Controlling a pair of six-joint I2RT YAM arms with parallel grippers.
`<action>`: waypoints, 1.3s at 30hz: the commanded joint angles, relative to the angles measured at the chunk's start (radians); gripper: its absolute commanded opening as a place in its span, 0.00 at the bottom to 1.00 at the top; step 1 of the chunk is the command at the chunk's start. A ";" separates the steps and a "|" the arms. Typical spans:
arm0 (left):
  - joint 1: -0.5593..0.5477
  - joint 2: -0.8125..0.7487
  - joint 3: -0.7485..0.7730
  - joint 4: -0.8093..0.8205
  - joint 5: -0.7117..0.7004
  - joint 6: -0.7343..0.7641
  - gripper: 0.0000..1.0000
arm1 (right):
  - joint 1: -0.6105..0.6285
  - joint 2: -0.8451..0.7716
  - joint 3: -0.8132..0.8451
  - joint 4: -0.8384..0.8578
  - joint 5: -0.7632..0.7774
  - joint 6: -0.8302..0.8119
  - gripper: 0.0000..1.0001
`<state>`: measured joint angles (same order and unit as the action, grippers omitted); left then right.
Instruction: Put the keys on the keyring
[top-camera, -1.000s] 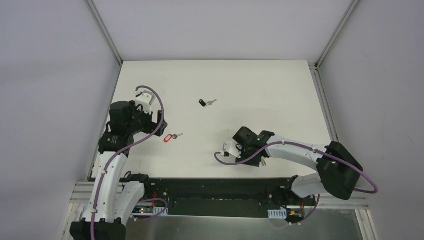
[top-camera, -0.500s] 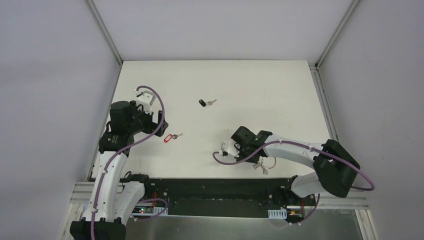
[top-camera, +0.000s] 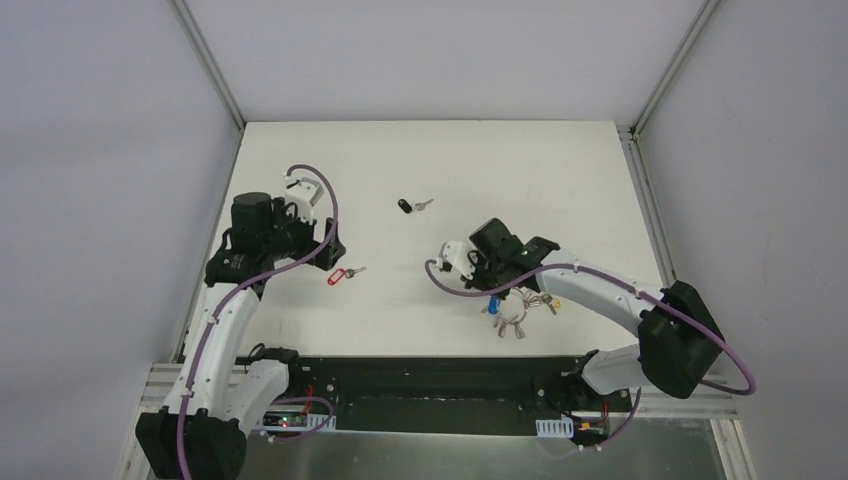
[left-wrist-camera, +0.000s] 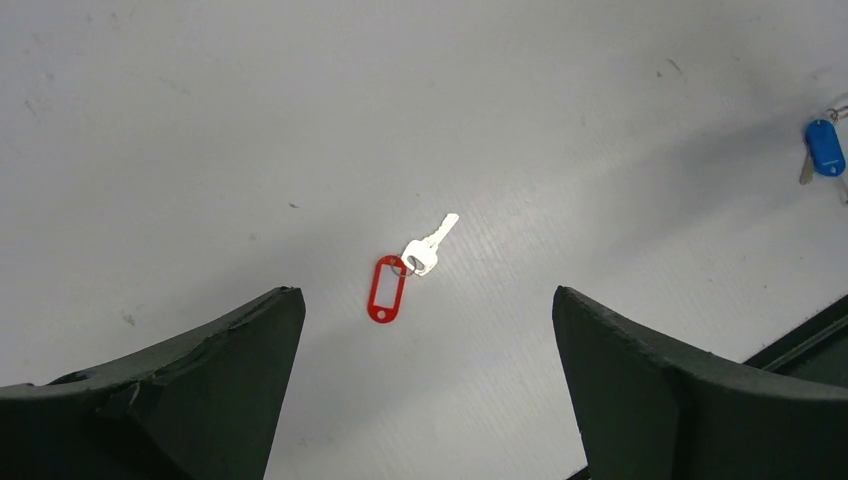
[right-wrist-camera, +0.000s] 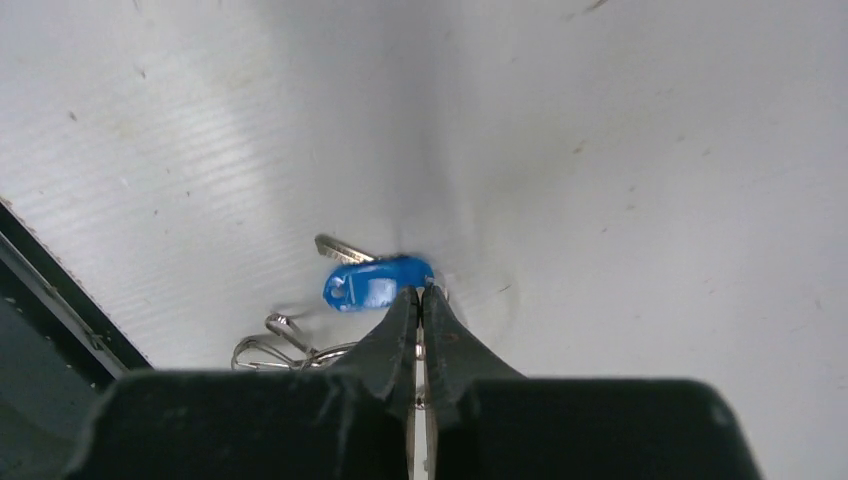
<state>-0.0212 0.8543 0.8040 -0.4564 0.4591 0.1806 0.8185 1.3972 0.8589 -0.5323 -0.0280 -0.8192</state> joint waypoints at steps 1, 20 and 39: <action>-0.055 0.060 0.104 0.028 0.079 0.003 0.99 | -0.055 -0.056 0.150 0.051 -0.165 0.047 0.00; -0.380 0.407 0.334 0.455 0.420 -0.421 0.90 | -0.217 0.000 0.567 0.166 -0.674 0.565 0.00; -0.429 0.493 0.176 1.053 0.448 -0.856 0.75 | -0.364 0.089 0.605 0.399 -0.881 0.966 0.00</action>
<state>-0.4335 1.3724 1.0016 0.5018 0.8867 -0.6437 0.4843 1.4956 1.4567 -0.2508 -0.8330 0.0452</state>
